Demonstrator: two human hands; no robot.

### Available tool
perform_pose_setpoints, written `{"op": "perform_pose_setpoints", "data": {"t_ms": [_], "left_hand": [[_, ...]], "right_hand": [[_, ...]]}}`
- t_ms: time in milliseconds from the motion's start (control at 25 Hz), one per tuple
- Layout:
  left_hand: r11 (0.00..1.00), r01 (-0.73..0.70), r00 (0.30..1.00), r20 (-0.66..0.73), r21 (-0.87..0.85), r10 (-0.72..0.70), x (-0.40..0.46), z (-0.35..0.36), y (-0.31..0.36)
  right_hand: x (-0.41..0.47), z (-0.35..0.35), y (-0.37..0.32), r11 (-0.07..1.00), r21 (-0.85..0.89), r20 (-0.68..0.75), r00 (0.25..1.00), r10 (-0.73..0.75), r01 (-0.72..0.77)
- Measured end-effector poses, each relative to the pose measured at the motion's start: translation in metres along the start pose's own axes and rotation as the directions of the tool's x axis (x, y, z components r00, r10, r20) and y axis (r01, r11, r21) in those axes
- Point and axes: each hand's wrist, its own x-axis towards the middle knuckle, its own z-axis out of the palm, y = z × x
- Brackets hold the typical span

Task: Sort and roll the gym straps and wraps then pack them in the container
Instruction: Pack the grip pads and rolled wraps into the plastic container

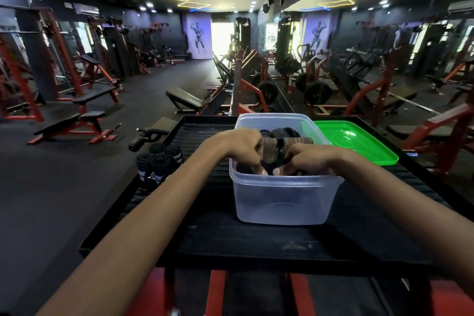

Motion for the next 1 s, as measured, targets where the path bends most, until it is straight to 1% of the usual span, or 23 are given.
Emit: {"op": "perform_pose_setpoints", "data": {"t_ms": [80, 120, 160, 240, 360, 560, 680, 800, 880, 1000], "left_hand": [[0.992, 0.006, 0.995, 0.096, 0.125, -0.018, 0.005, 0.002, 0.003], [0.984, 0.012, 0.992, 0.120, 0.180, -0.034, 0.006, 0.003, 0.005], [0.975, 0.019, 0.990, 0.133, 0.223, -0.050, 0.008, 0.003, 0.006], [0.965, 0.019, 0.986, 0.156, 0.260, -0.061, 0.011, 0.002, 0.006], [0.967, 0.011, 0.980, 0.188, 0.256, -0.061, 0.013, 0.000, 0.003], [0.989, 0.022, 0.964, 0.258, 0.147, -0.060, 0.017, -0.012, 0.002], [0.990, -0.003, 0.958, 0.285, 0.142, -0.038, 0.019, -0.011, 0.000], [0.990, -0.068, 0.968, 0.250, 0.127, 0.034, 0.022, -0.002, -0.001], [0.981, -0.083, 0.971, 0.236, 0.173, 0.041, 0.023, 0.001, 0.000], [0.983, -0.092, 0.972, 0.229, 0.160, 0.053, 0.026, 0.005, -0.004]], "right_hand": [[0.005, -0.001, -0.003, 0.991, -0.129, 0.038, 0.999, 0.037, -0.032], [0.007, -0.002, -0.006, 0.982, -0.186, 0.058, 0.997, 0.049, -0.038], [0.009, -0.003, -0.007, 0.977, -0.209, 0.072, 0.996, 0.056, -0.040], [0.013, -0.004, -0.008, 0.988, -0.139, 0.100, 0.991, 0.086, -0.072], [0.018, -0.007, -0.004, 0.994, 0.033, 0.153, 0.983, 0.098, -0.105], [0.016, -0.017, -0.001, 0.982, 0.159, 0.289, 0.956, 0.055, -0.105], [0.019, -0.018, -0.002, 0.982, 0.148, 0.340, 0.938, 0.063, -0.120], [0.023, -0.018, -0.005, 0.980, 0.137, 0.374, 0.924, 0.087, -0.147], [0.027, -0.019, -0.006, 0.981, 0.116, 0.399, 0.912, 0.097, -0.156], [0.031, -0.018, -0.002, 0.985, 0.093, 0.402, 0.910, 0.099, -0.148]]}}
